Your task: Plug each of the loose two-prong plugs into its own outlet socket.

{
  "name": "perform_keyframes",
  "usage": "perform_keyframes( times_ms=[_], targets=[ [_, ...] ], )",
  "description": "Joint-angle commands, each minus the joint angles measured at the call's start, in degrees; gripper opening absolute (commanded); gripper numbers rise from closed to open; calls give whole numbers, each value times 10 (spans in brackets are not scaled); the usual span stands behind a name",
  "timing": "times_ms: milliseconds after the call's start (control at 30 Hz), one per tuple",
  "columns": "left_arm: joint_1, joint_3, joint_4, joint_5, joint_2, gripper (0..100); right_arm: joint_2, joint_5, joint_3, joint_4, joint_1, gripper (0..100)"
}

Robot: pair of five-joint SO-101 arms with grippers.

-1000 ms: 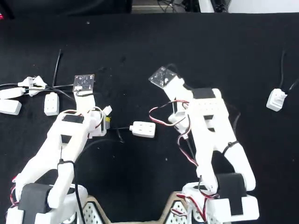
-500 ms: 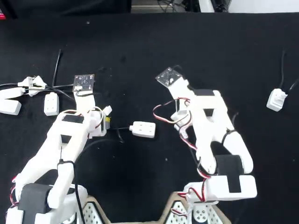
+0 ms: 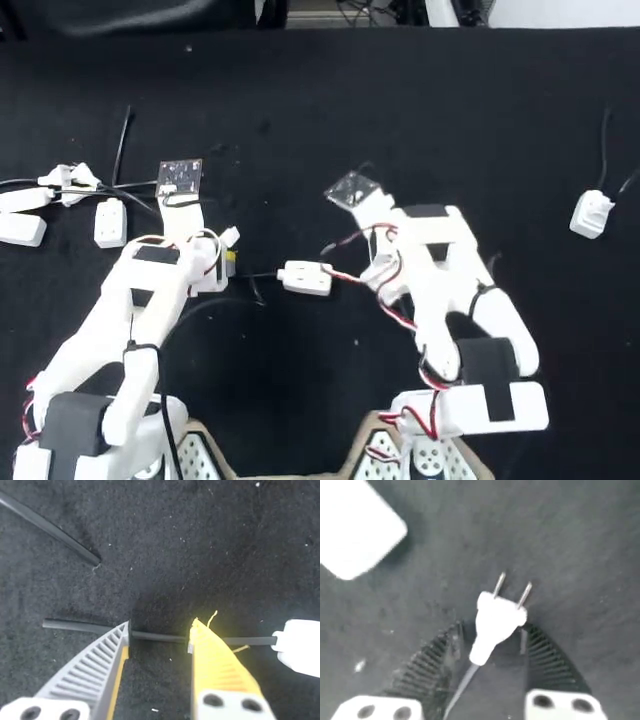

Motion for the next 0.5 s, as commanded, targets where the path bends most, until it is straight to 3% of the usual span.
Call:
perform_keyframes(
  times_ms=[0, 167, 400, 467],
  targets=[
    [-7, -9, -4, 4, -21, 195, -19, -4, 29, -33, -7, 167],
    [-7, -9, -4, 4, -21, 195, -30, -4, 35, -34, -3, 163],
    [-7, -9, -4, 4, -21, 195, -106, -84, 36, -33, -6, 8],
    [-7, -9, -4, 4, -21, 195, -122, -88, 36, -32, -6, 16]
  ],
)
